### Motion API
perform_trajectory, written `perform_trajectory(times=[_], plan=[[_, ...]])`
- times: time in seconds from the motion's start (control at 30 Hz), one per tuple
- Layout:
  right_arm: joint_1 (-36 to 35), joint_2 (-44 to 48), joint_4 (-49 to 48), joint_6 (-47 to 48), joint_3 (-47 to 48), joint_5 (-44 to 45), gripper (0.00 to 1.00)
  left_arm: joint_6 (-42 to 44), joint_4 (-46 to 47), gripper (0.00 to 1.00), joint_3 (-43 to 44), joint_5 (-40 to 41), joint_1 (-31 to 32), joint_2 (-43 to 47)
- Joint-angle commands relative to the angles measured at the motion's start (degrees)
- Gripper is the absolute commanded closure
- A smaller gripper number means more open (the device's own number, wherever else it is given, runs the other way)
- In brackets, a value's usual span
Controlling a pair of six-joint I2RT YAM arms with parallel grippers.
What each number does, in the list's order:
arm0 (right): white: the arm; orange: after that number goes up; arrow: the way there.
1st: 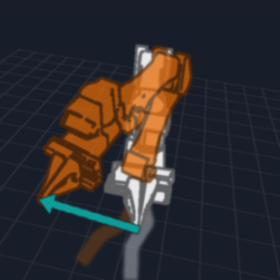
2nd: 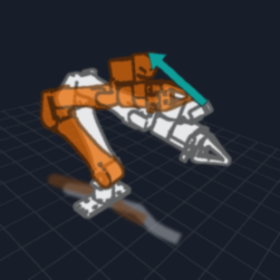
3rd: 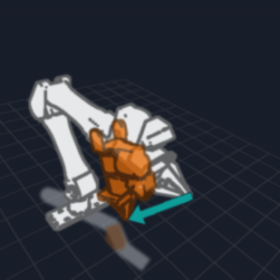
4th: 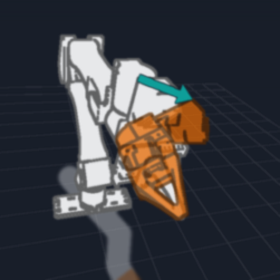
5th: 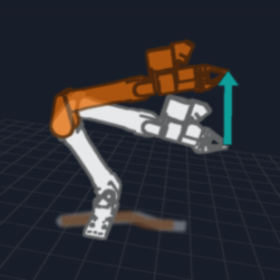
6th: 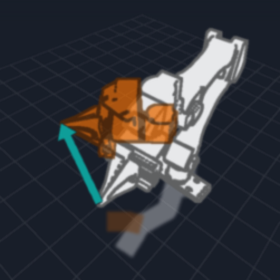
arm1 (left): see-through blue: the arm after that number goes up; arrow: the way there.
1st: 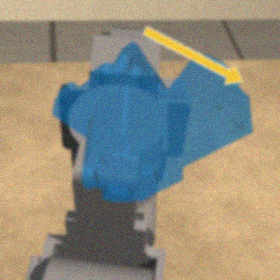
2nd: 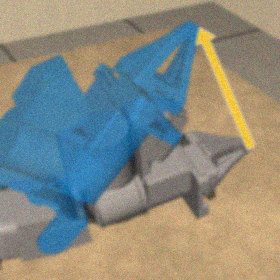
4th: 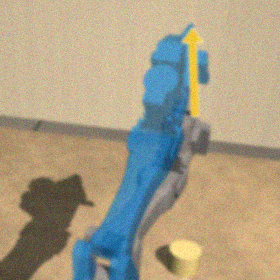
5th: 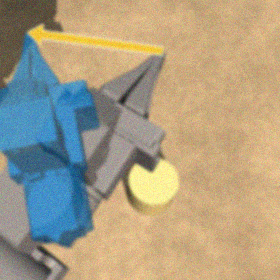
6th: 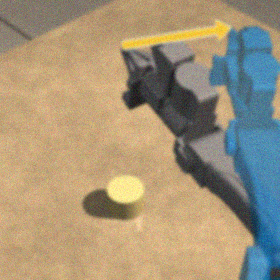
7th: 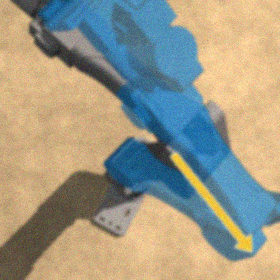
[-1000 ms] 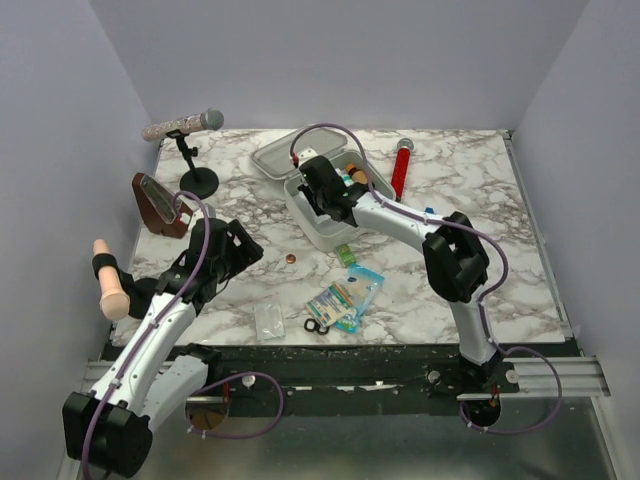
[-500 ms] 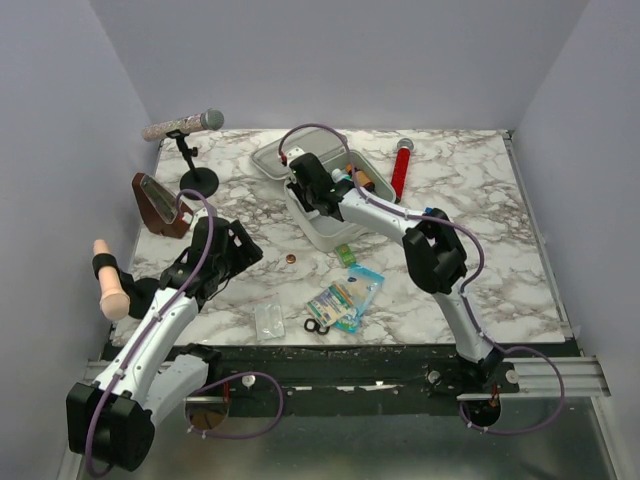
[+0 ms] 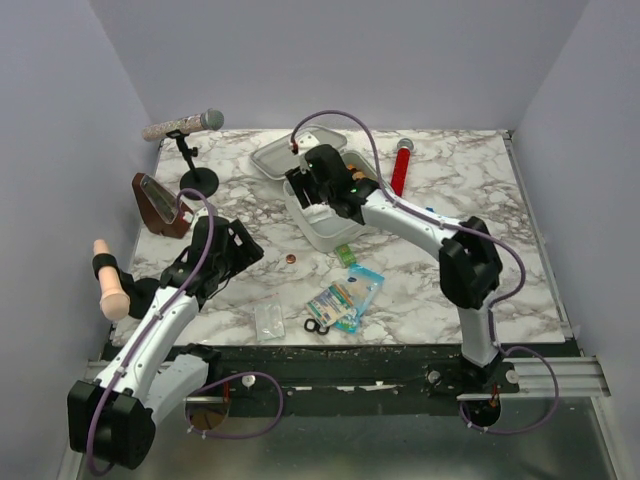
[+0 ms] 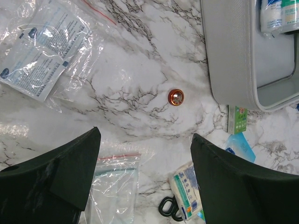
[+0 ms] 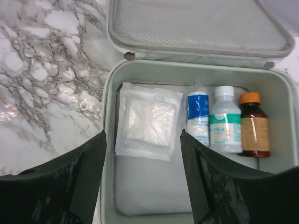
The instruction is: Organize the medicine kit
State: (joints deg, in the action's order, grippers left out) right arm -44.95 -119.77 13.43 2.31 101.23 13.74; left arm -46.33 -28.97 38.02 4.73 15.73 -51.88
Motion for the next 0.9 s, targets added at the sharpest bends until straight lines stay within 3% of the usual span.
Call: perform_trajectory(times=[0.0, 0.4, 0.6, 0.87], plan=[[-0.4, 11.29, -5.52, -2.13, -9.36, 0.5, 0.28, 0.1, 2.51, 0.11, -0.4, -2.97, -0.43, -1.73], [-2.07, 31.6, -9.64, -11.36, -43.47, -2.93, 0.31, -0.34, 9.98, 0.13, -1.02, -8.6, 0.45, -7.71], [-2.07, 27.84, -10.0, -12.41, -45.42, -0.73, 0.18, -1.4, 9.9, 0.14, -2.07, -8.86, 0.71, -7.19], [-2.07, 20.37, -12.82, -13.56, -45.86, -0.73, 0.18, -1.93, 7.62, 0.14, -4.44, -7.63, 0.71, -2.71]])
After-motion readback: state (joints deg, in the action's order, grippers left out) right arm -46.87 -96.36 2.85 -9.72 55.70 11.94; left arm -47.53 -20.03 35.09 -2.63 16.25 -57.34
